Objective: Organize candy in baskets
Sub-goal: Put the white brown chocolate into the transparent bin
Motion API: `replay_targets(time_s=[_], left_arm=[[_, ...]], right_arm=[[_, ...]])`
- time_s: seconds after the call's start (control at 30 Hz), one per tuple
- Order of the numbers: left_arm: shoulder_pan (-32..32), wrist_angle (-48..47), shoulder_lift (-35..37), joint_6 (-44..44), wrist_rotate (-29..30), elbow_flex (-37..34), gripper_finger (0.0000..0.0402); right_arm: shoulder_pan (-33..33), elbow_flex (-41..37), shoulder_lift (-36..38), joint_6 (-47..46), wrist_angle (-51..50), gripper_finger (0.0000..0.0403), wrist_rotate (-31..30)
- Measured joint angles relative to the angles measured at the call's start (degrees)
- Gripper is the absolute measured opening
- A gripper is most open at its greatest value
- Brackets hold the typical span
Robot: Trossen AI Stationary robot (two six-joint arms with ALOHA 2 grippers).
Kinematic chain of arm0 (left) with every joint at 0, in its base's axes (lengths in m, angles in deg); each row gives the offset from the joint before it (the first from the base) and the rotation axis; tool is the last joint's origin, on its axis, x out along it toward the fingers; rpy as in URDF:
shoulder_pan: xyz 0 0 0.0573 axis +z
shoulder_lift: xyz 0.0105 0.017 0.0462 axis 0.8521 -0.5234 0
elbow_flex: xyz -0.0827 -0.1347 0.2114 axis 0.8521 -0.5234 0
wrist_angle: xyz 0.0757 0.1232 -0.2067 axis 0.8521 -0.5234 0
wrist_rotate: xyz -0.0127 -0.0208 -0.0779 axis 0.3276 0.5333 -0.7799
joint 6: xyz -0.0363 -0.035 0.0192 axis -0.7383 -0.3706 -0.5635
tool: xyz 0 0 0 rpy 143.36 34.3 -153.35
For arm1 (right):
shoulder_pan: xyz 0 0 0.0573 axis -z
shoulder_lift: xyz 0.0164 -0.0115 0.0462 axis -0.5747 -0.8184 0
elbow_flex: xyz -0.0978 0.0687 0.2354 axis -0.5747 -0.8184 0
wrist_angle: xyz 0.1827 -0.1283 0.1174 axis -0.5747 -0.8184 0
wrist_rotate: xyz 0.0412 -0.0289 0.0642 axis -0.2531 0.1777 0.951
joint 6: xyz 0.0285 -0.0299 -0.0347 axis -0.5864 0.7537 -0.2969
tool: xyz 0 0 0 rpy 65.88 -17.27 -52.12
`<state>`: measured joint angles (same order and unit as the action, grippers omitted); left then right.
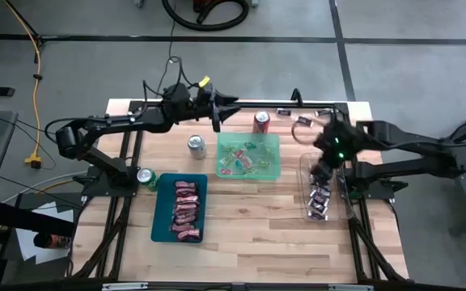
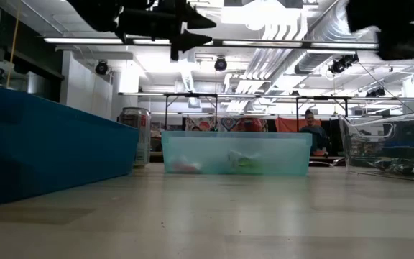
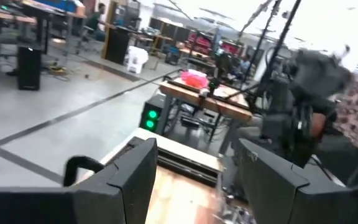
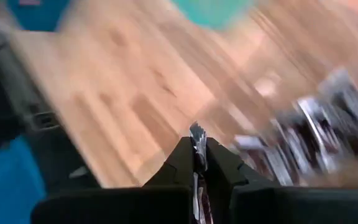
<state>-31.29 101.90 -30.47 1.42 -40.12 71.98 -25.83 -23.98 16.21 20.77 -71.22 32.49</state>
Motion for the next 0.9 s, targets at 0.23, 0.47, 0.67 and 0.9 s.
replay_targets(time_s=[0.23, 0.47, 0.67, 0.9], left_arm=[[2.5, 0.1, 0.0, -0.4, 0.0, 0.0, 0.0203], [2.5, 0.0, 0.0, -0.4, 0.0, 0.0, 0.0203], [2.5, 0.0, 0.0, -0.4, 0.0, 0.0, 0.0203], [2.5, -0.1, 0.0, -0.4, 0.0, 0.0, 0.0203]], right_arm=[[-5.3, -16.2, 6.6, -26.2, 12.0, 0.0004, -5.1], [-5.6, -29.4, 6.3, -44.1, 24.9, 0.0005, -13.7], [-5.6, -30.7, 5.6, -45.6, 23.1, 0.0005, -16.6], [-5.6, -30.7, 5.6, -45.1, 24.6, 0.0034, -17.2]])
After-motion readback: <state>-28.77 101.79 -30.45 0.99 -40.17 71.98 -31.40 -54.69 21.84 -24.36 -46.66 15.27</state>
